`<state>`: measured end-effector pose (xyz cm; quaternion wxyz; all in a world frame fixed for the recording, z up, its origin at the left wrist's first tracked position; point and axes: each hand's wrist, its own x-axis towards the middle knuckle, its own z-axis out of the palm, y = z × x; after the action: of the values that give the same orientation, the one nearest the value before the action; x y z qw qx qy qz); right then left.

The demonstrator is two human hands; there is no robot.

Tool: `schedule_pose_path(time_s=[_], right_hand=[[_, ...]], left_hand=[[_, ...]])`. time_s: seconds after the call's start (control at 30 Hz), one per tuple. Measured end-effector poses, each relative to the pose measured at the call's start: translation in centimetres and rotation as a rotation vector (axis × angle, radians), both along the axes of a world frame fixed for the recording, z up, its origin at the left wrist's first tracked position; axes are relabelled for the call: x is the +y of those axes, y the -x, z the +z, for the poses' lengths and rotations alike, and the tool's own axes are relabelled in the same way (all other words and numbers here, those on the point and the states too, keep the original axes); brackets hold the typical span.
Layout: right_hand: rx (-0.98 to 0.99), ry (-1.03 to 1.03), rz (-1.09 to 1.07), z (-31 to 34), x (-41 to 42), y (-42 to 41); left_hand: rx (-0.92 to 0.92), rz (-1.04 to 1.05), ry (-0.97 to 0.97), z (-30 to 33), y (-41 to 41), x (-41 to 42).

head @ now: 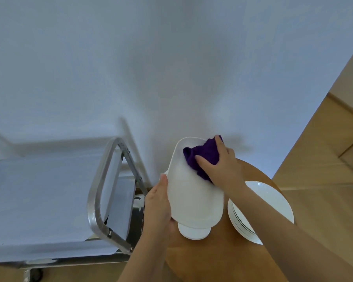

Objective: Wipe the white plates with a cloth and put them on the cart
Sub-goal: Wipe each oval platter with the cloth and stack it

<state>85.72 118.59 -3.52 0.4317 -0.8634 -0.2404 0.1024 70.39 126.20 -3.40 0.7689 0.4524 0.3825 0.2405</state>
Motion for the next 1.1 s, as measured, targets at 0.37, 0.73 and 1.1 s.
schedule_pose_path(time_s=[0.37, 0.73, 1.1], right_hand=[[0.394, -0.305, 0.031, 0.0, -1.3, 3.5], [0.04, 0.051, 0.316, 1.7, -1.0, 3.1], [-0.253, 0.204, 0.393, -2.1, -2.3, 9.8]], left_hand=[[-0.034, -0.05, 0.128, -1.1, 1.0, 1.1], [-0.306, -0.157, 0.492, 1.2, 0.7, 4.1], [-0.123, -0.098, 0.423, 0.7, -0.4, 3.3]])
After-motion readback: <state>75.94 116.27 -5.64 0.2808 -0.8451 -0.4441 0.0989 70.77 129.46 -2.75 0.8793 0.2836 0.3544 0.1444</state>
